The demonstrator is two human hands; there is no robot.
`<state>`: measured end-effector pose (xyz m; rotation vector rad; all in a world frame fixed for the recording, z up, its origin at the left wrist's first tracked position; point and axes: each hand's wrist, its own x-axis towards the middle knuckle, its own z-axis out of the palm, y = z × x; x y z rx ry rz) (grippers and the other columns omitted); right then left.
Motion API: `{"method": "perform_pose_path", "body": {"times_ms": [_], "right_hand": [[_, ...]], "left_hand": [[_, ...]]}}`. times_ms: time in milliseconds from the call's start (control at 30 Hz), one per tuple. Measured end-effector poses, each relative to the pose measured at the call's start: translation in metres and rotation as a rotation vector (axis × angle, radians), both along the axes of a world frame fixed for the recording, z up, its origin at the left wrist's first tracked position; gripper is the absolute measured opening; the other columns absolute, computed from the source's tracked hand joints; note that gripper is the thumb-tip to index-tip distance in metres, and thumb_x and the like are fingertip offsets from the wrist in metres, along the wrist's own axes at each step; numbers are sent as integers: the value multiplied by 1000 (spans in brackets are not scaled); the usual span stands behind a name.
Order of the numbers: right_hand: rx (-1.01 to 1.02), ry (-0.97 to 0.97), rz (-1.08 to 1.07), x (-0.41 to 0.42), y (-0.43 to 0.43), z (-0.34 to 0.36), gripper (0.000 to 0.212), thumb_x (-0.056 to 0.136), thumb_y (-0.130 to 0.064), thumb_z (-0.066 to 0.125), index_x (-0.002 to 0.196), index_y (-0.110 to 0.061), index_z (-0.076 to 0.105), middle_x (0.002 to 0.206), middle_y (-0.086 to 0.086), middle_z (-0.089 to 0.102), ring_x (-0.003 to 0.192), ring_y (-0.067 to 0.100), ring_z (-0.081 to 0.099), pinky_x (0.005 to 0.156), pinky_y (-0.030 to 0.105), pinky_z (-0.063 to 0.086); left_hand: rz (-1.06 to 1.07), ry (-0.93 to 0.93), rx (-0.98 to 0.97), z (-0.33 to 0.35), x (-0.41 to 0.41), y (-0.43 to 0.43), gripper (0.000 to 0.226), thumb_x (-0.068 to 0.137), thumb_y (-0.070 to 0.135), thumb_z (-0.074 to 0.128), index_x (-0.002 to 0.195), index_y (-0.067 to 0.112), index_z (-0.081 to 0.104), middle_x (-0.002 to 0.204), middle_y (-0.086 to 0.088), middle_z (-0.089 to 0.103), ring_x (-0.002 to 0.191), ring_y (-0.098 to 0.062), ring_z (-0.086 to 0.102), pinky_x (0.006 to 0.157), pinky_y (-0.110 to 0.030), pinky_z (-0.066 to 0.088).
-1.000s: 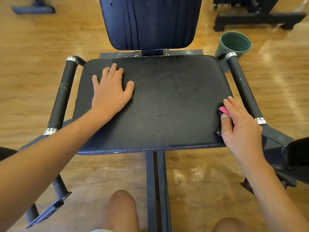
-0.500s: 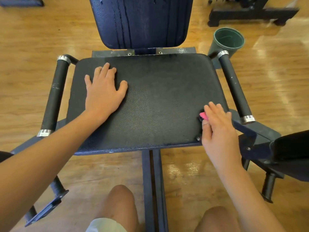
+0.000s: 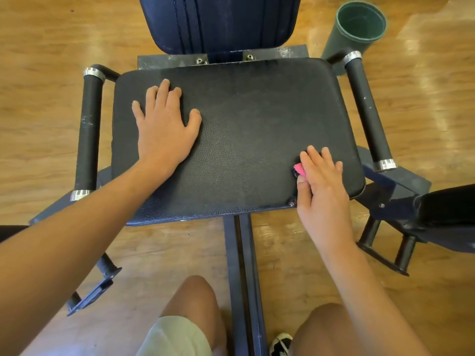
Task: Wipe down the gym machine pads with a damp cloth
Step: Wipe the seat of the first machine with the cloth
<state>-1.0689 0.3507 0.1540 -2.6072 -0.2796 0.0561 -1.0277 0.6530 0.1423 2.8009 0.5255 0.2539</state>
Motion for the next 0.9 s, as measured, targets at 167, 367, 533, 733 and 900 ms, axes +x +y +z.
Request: {"method": "perform_pose_path", "body": {"times_ms": [167, 367, 533, 733, 900], "right_hand": [[13, -6, -72, 0, -1, 2, 44, 106, -7, 49, 150, -9, 49, 161, 7, 39, 155, 20, 17, 129, 45, 9], [63, -36, -99, -12, 27, -1, 39, 107, -13, 50, 145, -5, 54, 156, 10, 47, 152, 32, 30, 127, 49, 11], [45, -28, 49, -17, 30, 0, 40, 104, -7, 54, 144, -1, 54, 153, 14, 49, 150, 36, 33, 125, 54, 16], [13, 13, -32, -7, 5, 6, 41, 106, -7, 50, 147, -1, 51, 157, 13, 44, 153, 32, 27, 127, 50, 12], [80, 6, -178, -17, 26, 9, 40, 106, -7, 50, 146, -1, 51, 156, 12, 45, 153, 32, 27, 128, 49, 12]], "left_hand": [[-2, 4, -13, 1, -2, -2, 59, 102, 48, 39, 147, 11, 45, 164, -7, 31, 152, -27, 21, 123, -62, 11], [4, 18, -2, -1, -1, -1, 63, 101, 50, 36, 150, 12, 43, 165, -7, 29, 153, -27, 19, 123, -62, 11], [11, 48, -2, 3, -1, -1, 63, 102, 50, 36, 152, 12, 42, 167, -6, 26, 155, -27, 17, 124, -61, 9], [16, 64, -11, 3, -1, -1, 63, 101, 51, 34, 152, 13, 42, 167, -6, 25, 155, -27, 17, 124, -59, 8], [12, 95, -12, 6, -1, -3, 64, 102, 50, 33, 154, 13, 39, 169, -6, 23, 156, -28, 15, 124, -59, 7]]}}
